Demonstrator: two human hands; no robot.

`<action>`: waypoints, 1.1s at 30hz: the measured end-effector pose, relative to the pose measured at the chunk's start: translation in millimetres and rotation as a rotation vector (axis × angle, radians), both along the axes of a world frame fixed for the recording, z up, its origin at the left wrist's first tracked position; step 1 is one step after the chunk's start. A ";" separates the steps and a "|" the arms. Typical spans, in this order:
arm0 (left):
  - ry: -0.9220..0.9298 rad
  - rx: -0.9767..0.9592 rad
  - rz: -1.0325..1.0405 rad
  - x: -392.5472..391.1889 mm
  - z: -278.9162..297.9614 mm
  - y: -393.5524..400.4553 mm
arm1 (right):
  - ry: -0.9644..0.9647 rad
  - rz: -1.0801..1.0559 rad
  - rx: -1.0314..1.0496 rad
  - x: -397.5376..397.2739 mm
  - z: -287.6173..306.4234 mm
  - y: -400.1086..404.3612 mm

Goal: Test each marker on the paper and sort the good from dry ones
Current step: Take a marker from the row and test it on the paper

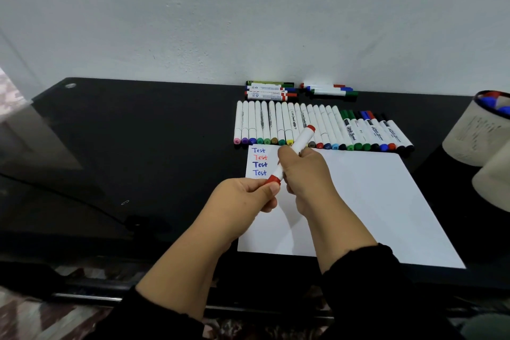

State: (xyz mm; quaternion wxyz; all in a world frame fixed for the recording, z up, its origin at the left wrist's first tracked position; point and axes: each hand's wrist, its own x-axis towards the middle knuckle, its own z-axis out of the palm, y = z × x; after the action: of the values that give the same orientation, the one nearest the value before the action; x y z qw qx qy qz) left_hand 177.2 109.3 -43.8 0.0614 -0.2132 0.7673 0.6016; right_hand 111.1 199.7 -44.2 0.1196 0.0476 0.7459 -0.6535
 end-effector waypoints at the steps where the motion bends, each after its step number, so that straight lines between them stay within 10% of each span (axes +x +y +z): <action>1: -0.003 0.014 0.005 0.8 0.3 -0.3 | -0.005 0.000 -0.002 -0.1 -0.3 -0.7; 8: 0.030 -0.490 -0.014 0.9 -11.5 8.1 | -0.044 -0.048 0.025 -0.4 -2.2 -5.4; 15: 0.016 -0.058 0.071 0.0 -5.6 -1.4 | -0.033 -0.018 0.012 -0.3 -1.4 -8.7; 21: 0.034 -0.463 0.005 3.8 -11.2 2.3 | -0.052 -0.034 0.003 -1.8 -8.5 -14.2; 28: -0.002 -0.045 0.082 3.7 -5.1 -6.8 | -0.052 -0.003 -0.001 -3.7 -11.0 -18.5; 33: 0.016 -0.420 0.027 5.0 -9.4 -0.8 | -0.061 -0.043 -0.003 -5.6 -14.3 -22.2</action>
State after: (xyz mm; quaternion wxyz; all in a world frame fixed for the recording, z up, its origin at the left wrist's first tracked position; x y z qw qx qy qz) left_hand 182.2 108.5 -53.2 0.0014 -0.2269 0.8733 0.4311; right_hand 105.6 177.5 -58.5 0.1282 0.0833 0.7397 -0.6554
